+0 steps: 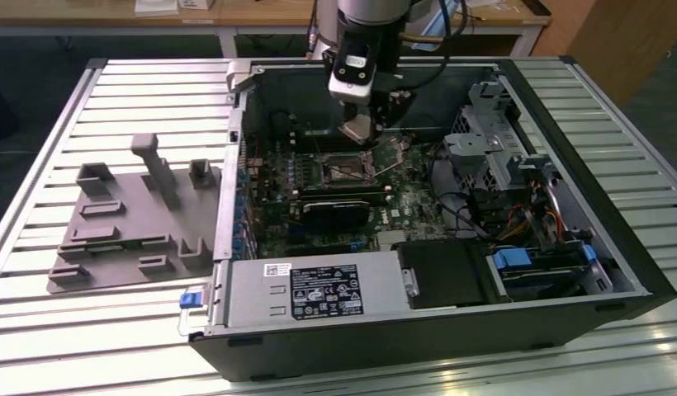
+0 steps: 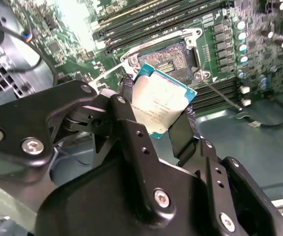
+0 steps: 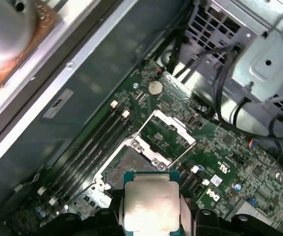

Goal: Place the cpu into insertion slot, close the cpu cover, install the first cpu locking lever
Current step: 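Place the cpu into insertion slot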

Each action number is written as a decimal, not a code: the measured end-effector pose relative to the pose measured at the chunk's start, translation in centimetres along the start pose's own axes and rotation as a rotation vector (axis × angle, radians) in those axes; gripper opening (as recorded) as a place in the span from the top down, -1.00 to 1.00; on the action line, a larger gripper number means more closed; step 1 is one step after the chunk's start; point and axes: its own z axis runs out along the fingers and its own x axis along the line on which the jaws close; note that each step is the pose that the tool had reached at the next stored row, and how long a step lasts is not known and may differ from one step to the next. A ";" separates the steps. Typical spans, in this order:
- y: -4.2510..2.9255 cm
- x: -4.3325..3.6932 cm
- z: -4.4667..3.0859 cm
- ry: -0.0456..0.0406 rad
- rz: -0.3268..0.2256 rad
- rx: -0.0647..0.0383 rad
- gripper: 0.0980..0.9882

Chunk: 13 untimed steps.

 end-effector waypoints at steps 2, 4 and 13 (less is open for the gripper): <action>-0.01 0.00 0.15 -0.0033 0.038 -0.001 0.01; -0.03 -0.01 0.29 -0.0064 0.073 -0.001 0.01; -0.13 0.02 1.08 -0.0188 0.219 -0.004 0.01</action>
